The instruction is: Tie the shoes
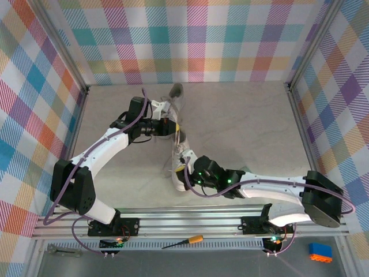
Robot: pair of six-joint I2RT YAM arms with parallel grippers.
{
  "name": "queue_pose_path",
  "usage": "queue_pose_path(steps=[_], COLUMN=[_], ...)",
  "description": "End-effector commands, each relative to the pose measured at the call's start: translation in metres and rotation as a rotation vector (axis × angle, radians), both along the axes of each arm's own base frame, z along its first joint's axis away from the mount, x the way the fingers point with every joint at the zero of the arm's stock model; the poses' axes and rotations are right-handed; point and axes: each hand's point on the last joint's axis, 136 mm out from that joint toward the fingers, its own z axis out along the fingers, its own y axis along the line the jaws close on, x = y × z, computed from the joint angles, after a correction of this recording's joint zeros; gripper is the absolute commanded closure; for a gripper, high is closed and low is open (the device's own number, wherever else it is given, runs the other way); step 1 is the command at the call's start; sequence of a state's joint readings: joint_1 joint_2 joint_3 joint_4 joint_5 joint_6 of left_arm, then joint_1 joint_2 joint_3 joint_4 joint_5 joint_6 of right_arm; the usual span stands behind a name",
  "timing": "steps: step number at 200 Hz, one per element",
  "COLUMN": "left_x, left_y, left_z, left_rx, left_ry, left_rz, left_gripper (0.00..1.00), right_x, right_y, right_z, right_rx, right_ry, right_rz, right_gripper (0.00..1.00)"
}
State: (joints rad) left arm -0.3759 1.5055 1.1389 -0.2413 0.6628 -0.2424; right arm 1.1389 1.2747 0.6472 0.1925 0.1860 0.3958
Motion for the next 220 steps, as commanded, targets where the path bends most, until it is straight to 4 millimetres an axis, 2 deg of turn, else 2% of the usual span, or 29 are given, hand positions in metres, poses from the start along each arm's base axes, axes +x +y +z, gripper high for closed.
queue_pose_path(steps=[1, 29, 40, 78, 130, 158, 181, 220], left_x=[-0.001, -0.005, -0.006, -0.01, -0.012, -0.014, -0.015, -0.015], left_y=[0.003, 0.003, 0.004, 0.006, 0.005, 0.005, 0.006, 0.006], left_z=[0.007, 0.004, 0.001, -0.006, -0.01, -0.004, -0.002, -0.002], left_rx=[-0.026, -0.038, -0.033, -0.016, -0.009, -0.012, -0.009, -0.008], left_ry=[-0.036, -0.03, -0.024, -0.019, -0.013, -0.027, -0.033, -0.031], left_rz=[0.01, 0.007, 0.01, 0.015, 0.01, 0.008, 0.013, 0.01], left_gripper=[1.0, 1.0, 1.0, 1.0, 1.0, 1.0, 1.0, 1.0], right_x=[0.025, 0.046, 0.052, 0.076, 0.117, 0.14, 0.144, 0.131], right_y=[-0.032, -0.076, -0.086, -0.097, -0.089, -0.101, -0.119, -0.139], right_z=[0.005, -0.02, -0.026, -0.034, -0.042, -0.063, -0.083, -0.104], right_rx=[0.108, 0.094, 0.099, 0.078, 0.069, 0.011, -0.052, -0.137], right_ry=[0.092, 0.238, 0.281, 0.35, 0.379, 0.41, 0.445, 0.485], right_rz=[-0.265, -0.475, -0.515, -0.562, -0.55, -0.616, -0.68, -0.722], right_gripper=[1.0, 1.0, 1.0, 1.0, 1.0, 1.0, 1.0, 1.0])
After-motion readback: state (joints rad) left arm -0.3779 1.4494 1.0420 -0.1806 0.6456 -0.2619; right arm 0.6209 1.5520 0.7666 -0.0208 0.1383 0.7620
